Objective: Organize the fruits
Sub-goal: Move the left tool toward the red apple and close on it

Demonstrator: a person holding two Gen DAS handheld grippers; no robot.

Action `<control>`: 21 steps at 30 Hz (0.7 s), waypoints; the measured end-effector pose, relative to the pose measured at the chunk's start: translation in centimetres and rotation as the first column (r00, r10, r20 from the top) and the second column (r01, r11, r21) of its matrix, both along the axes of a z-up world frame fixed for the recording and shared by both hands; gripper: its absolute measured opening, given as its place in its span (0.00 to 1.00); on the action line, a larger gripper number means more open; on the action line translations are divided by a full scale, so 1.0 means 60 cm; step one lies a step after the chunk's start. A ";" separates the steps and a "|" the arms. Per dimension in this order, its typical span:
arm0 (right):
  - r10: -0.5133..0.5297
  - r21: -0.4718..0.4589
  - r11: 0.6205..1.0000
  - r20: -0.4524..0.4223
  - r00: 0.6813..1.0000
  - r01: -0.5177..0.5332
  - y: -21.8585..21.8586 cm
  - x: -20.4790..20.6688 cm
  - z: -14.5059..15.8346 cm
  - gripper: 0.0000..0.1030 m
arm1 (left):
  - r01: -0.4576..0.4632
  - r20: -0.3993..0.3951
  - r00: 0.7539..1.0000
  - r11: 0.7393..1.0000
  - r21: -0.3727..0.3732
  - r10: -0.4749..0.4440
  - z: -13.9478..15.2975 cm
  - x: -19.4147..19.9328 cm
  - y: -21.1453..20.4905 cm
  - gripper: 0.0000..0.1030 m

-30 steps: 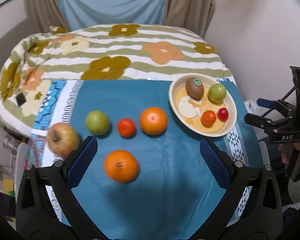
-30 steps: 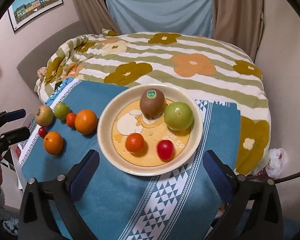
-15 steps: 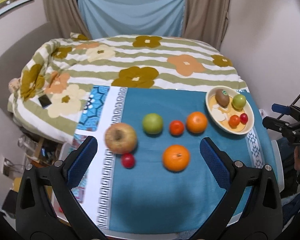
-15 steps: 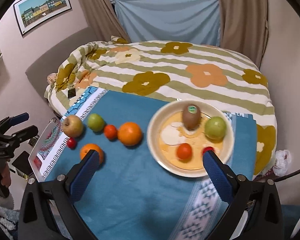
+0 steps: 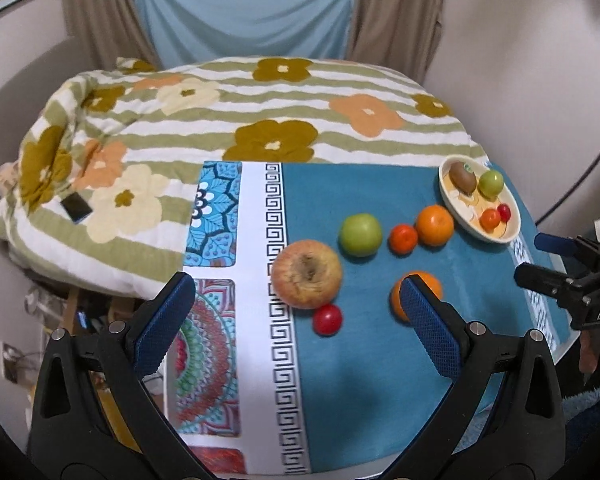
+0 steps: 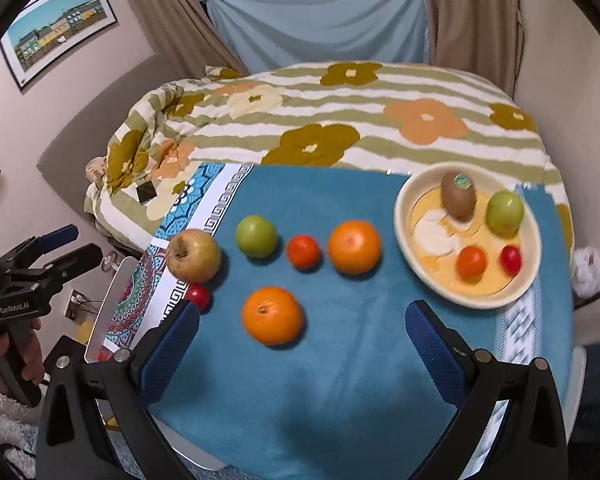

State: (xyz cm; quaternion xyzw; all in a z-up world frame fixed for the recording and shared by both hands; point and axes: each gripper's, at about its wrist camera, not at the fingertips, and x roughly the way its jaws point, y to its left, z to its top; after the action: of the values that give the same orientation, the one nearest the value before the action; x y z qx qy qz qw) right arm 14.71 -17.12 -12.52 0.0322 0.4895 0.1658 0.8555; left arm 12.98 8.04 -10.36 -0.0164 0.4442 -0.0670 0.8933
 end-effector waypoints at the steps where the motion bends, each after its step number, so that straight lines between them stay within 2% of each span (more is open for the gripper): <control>1: -0.012 0.001 1.000 -0.009 1.000 0.012 0.007 -0.002 -0.007 1.00 | 0.021 -0.007 1.000 1.000 0.003 -0.021 -0.007 0.006 0.006 1.00; 10: -0.160 -0.036 0.987 -0.062 0.985 0.158 0.061 -0.013 -0.068 1.00 | 0.171 -0.075 0.982 0.985 -0.009 -0.171 -0.075 0.066 0.018 1.00; 17: -0.170 -0.084 0.983 -0.086 0.982 0.163 0.085 -0.010 -0.107 1.00 | 0.248 -0.138 0.958 0.968 -0.033 -0.250 -0.134 0.106 -0.016 1.00; 21: -0.162 -0.092 0.984 -0.095 0.982 0.153 0.093 -0.007 -0.130 1.00 | 0.254 -0.174 0.950 0.966 -0.049 -0.258 -0.168 0.123 -0.030 1.00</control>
State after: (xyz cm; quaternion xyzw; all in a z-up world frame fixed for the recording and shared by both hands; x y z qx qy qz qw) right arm 14.29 -11.56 -20.33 0.0430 0.5349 0.0747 0.8405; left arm 20.39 6.25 -20.44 0.0238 0.5200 -0.1862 0.8333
